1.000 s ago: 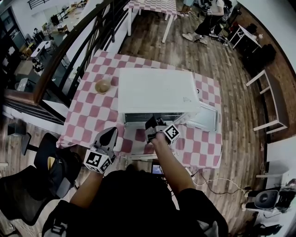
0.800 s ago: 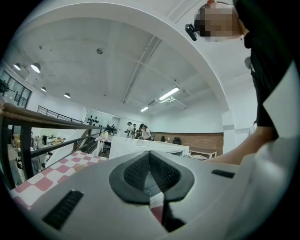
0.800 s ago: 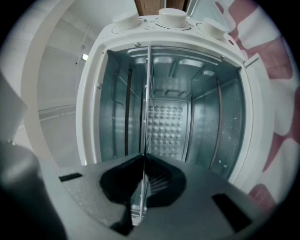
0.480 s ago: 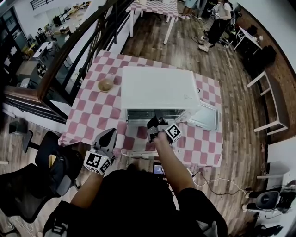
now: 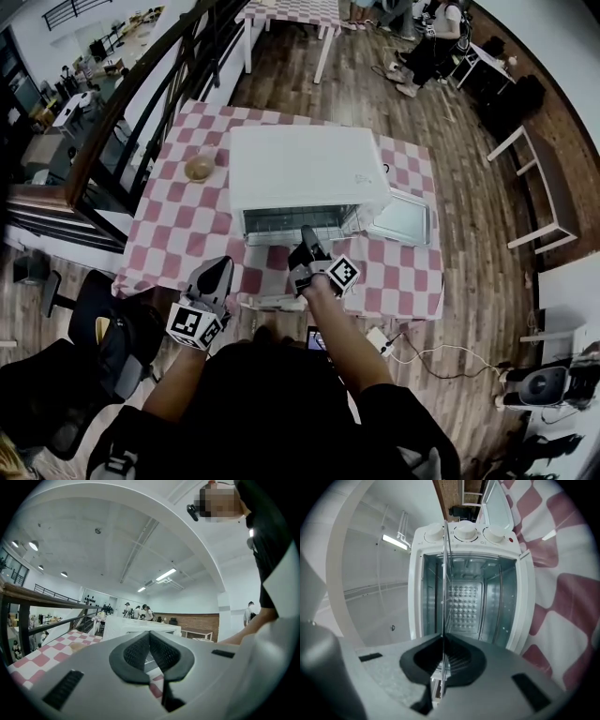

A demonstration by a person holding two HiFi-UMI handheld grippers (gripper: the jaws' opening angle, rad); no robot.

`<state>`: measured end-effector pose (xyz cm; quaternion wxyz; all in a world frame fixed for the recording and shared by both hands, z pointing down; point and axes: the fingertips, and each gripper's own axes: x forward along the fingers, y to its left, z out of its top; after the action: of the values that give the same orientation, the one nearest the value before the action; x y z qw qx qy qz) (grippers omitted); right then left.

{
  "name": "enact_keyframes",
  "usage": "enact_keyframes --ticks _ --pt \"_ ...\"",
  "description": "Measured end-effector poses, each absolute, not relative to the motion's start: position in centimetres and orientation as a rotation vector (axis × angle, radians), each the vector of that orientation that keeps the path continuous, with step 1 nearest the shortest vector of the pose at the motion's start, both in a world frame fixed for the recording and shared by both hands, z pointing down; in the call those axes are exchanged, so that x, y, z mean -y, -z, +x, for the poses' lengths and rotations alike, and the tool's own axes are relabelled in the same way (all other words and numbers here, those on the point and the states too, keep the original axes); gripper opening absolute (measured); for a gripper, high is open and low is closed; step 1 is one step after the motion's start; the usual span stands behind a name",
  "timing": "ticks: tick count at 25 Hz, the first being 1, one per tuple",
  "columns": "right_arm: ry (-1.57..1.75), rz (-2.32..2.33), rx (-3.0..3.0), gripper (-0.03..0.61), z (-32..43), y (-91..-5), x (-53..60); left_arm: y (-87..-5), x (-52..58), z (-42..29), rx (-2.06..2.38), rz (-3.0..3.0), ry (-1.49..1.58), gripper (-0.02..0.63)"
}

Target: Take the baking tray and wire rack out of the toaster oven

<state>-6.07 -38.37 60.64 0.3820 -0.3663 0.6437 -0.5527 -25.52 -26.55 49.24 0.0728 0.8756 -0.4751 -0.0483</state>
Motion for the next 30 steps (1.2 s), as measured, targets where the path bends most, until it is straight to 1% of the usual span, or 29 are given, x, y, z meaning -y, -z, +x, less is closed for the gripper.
enact_keyframes --ticks 13,23,30 --pt "1.436 -0.898 -1.629 0.005 -5.2 -60.6 31.5 -48.5 22.4 -23.5 1.413 2.657 0.129 -0.006" --pt "1.471 -0.877 -1.615 0.005 -3.7 -59.9 26.5 -46.8 16.6 -21.5 1.451 2.655 0.144 -0.006" --pt "1.442 -0.844 -1.632 0.002 -2.5 -59.8 22.2 -47.6 12.9 -20.7 1.451 2.65 0.106 -0.006"
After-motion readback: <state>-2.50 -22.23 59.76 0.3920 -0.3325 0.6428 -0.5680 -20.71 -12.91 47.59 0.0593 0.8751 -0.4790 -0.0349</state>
